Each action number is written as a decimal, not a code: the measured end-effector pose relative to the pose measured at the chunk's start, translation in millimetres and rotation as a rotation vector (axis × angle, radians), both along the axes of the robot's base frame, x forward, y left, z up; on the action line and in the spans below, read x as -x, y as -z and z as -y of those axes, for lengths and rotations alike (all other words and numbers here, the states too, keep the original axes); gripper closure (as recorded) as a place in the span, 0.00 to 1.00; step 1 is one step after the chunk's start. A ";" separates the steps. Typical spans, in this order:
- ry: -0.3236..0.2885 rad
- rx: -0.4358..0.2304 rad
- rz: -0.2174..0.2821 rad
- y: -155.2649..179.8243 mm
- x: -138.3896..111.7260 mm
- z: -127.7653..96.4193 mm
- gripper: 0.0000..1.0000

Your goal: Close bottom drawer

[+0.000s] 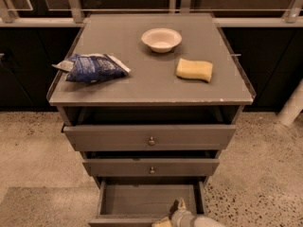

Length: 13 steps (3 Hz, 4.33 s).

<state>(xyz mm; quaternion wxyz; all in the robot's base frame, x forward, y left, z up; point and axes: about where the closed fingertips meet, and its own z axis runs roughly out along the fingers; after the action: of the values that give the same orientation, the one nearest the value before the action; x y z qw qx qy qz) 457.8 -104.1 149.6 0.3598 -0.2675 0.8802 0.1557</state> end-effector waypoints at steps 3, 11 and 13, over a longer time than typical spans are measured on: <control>0.080 0.023 0.056 -4.8 -39.3 6.4 0.00; 0.337 -0.016 0.271 -101.0 -88.0 154.5 0.43; 0.299 -0.014 0.228 -99.9 -83.1 146.9 0.88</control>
Offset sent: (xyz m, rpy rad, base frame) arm 0.2332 -0.0700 -0.0086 -0.1337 -0.2949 -0.5645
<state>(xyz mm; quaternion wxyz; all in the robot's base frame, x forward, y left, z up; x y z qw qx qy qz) 540.9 -251.0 249.4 0.4782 -0.1471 0.8625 0.0752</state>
